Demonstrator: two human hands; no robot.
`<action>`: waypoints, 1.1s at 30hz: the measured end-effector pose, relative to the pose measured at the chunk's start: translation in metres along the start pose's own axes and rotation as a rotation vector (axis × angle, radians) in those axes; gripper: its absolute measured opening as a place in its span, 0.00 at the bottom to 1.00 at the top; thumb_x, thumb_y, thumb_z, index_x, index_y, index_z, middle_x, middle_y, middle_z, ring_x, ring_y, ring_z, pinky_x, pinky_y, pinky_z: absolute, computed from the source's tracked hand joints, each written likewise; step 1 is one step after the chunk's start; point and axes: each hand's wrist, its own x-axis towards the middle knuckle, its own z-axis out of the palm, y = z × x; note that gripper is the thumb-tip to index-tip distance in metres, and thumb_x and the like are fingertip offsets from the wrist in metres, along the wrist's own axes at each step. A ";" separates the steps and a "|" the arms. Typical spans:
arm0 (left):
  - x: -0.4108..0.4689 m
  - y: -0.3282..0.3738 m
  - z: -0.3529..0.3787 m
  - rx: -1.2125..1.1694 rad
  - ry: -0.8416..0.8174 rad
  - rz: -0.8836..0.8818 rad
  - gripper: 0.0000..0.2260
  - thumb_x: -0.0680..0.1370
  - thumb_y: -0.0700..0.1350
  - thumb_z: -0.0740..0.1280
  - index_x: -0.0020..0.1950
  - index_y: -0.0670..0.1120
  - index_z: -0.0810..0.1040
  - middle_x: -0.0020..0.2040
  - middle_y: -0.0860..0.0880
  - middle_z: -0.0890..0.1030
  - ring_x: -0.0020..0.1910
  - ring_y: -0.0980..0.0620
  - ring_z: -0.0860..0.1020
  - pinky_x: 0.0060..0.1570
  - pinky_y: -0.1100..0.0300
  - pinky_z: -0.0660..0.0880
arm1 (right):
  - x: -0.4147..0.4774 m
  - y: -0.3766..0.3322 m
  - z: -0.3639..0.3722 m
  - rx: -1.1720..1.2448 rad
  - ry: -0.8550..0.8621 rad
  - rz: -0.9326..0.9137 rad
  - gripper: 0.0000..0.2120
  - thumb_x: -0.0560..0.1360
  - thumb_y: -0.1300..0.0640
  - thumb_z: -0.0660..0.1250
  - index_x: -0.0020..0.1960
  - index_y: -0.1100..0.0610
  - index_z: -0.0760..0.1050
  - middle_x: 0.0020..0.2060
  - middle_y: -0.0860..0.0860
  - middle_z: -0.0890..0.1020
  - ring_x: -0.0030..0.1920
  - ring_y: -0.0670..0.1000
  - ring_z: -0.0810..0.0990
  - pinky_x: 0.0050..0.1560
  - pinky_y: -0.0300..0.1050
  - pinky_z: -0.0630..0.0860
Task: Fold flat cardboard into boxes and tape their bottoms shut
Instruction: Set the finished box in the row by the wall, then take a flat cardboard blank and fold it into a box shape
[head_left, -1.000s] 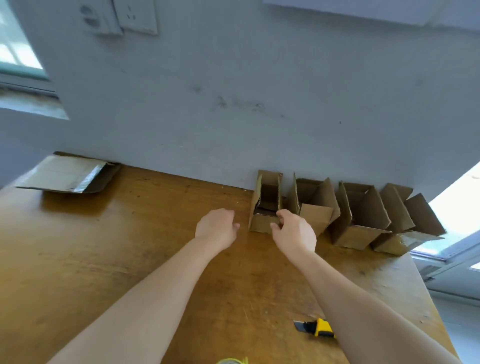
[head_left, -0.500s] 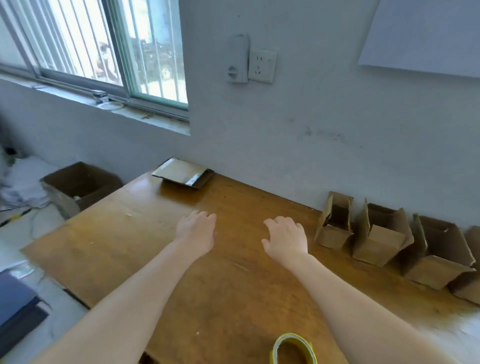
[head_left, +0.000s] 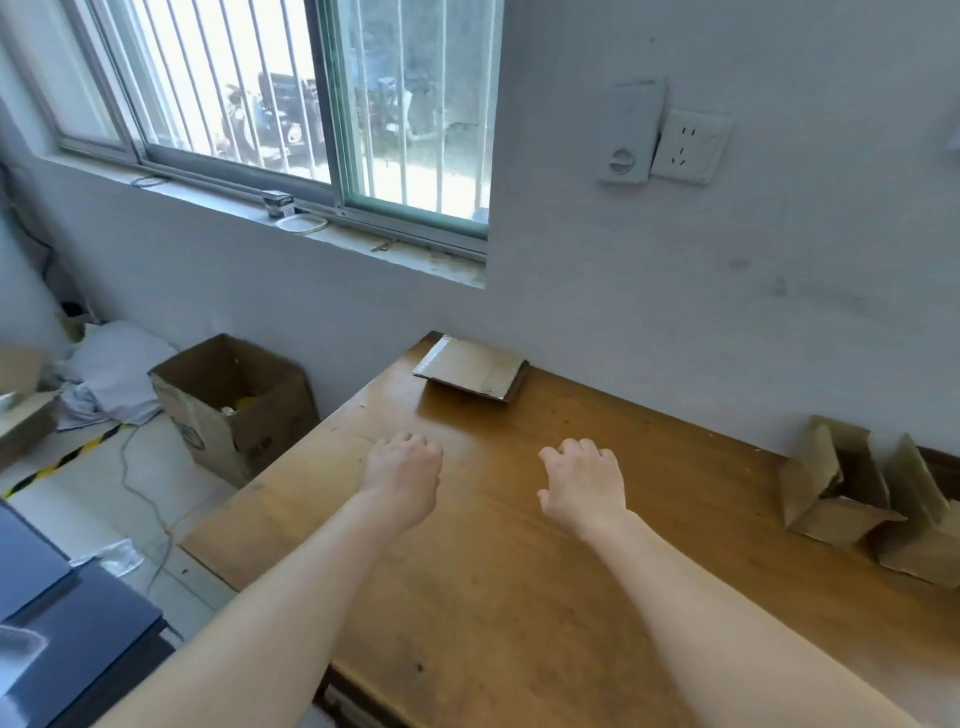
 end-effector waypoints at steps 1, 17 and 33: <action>0.007 -0.009 0.002 0.000 0.004 0.006 0.10 0.80 0.48 0.60 0.60 0.48 0.72 0.57 0.50 0.76 0.60 0.49 0.72 0.50 0.58 0.66 | 0.008 -0.008 0.000 0.007 0.000 0.003 0.14 0.76 0.48 0.64 0.60 0.51 0.73 0.54 0.51 0.78 0.55 0.53 0.74 0.55 0.47 0.70; 0.158 -0.072 0.052 -0.085 -0.022 0.036 0.08 0.80 0.49 0.61 0.55 0.48 0.74 0.53 0.49 0.78 0.54 0.49 0.74 0.44 0.59 0.67 | 0.170 -0.017 0.040 -0.026 -0.089 0.072 0.15 0.77 0.49 0.63 0.62 0.52 0.72 0.55 0.52 0.77 0.57 0.54 0.73 0.58 0.49 0.69; 0.302 -0.083 0.133 -0.502 -0.268 -0.173 0.35 0.80 0.56 0.61 0.78 0.44 0.47 0.76 0.42 0.59 0.71 0.42 0.64 0.64 0.47 0.69 | 0.277 -0.017 0.112 0.318 -0.264 0.433 0.22 0.78 0.40 0.60 0.64 0.55 0.70 0.53 0.52 0.79 0.52 0.53 0.77 0.45 0.47 0.76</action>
